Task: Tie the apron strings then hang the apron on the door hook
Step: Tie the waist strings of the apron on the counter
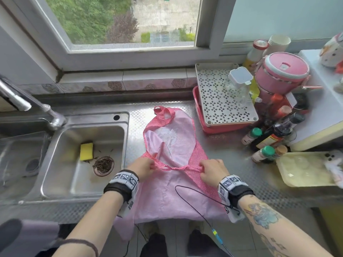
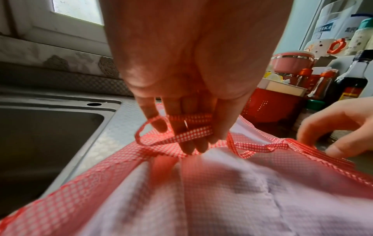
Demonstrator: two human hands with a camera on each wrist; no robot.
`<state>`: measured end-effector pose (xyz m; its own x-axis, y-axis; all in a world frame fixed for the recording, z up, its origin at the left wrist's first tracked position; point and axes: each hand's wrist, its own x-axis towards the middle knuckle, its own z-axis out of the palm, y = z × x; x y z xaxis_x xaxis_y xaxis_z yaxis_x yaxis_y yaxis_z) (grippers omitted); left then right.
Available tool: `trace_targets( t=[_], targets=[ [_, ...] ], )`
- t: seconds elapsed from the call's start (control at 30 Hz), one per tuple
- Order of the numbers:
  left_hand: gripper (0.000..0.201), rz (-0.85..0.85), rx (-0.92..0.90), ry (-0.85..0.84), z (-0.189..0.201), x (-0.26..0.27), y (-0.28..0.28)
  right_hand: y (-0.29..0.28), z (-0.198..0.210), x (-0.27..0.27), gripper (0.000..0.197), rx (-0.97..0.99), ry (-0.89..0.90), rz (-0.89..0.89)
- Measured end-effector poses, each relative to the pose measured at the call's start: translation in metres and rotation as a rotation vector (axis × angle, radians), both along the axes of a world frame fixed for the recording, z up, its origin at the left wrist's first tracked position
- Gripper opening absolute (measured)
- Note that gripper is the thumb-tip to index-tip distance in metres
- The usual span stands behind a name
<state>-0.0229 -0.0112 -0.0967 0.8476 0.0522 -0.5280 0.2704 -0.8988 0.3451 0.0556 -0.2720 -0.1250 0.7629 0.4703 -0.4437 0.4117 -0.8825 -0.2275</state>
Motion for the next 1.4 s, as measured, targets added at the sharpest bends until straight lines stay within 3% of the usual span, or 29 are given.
trace_targets(
  t=[0.1,0.23,0.3,0.43,0.5,0.57,0.7,0.8,0.9,0.93,1.0,1.07,1.17,1.3,1.4],
  targets=[
    [0.030,-0.015,-0.038,0.061,-0.008,0.001,-0.001,0.020,-0.006,-0.007,0.010,0.077,-0.005,0.017],
    [0.054,-0.061,-0.024,0.172,-0.013,0.004,-0.011,0.035,-0.016,-0.012,0.022,0.045,-0.044,0.017],
    [0.049,-0.087,-0.002,0.198,-0.017,0.006,-0.017,0.036,-0.016,-0.013,0.023,0.130,-0.052,-0.043],
    [0.022,-0.070,0.027,0.193,-0.022,0.007,-0.022,0.031,-0.008,-0.016,0.025,0.451,0.155,-0.237],
    [0.016,-0.033,-0.058,0.143,-0.019,0.004,-0.022,0.026,-0.008,-0.016,0.022,0.594,0.319,-0.349],
    [0.007,0.072,-0.261,0.072,-0.016,0.000,-0.020,0.024,-0.007,-0.019,0.016,0.776,0.495,-0.520],
    [0.007,0.186,-0.594,0.035,-0.008,-0.008,-0.017,0.030,0.003,-0.021,0.018,1.031,0.659,-0.775],
    [0.020,0.262,-0.726,0.118,0.000,-0.011,-0.022,0.034,0.010,-0.021,0.021,1.111,0.744,-0.850],
    [0.063,0.294,-0.713,0.156,0.005,-0.010,-0.027,0.034,0.014,-0.022,0.022,1.117,0.774,-0.787],
    [0.069,0.310,-0.690,0.141,0.005,-0.009,-0.029,0.035,0.014,-0.022,0.021,1.122,0.778,-0.775],
    [0.059,0.380,-0.694,0.121,0.004,-0.009,-0.030,0.034,0.014,-0.021,0.019,1.154,0.803,-0.770],
    [0.032,0.417,-0.755,0.147,0.001,-0.011,-0.032,0.032,0.013,-0.021,0.015,1.184,0.833,-0.769],
    [0.010,0.352,-0.788,0.161,-0.003,-0.013,-0.032,0.030,0.011,-0.022,0.013,1.221,0.849,-0.768],
    [0.013,0.307,-0.738,0.077,0.002,-0.012,-0.039,0.032,0.008,-0.022,0.013,1.295,0.861,-0.787],
    [0.020,0.312,-0.621,-0.157,0.009,-0.009,-0.044,0.035,0.011,-0.023,0.009,1.321,0.898,-0.821]
  ],
)
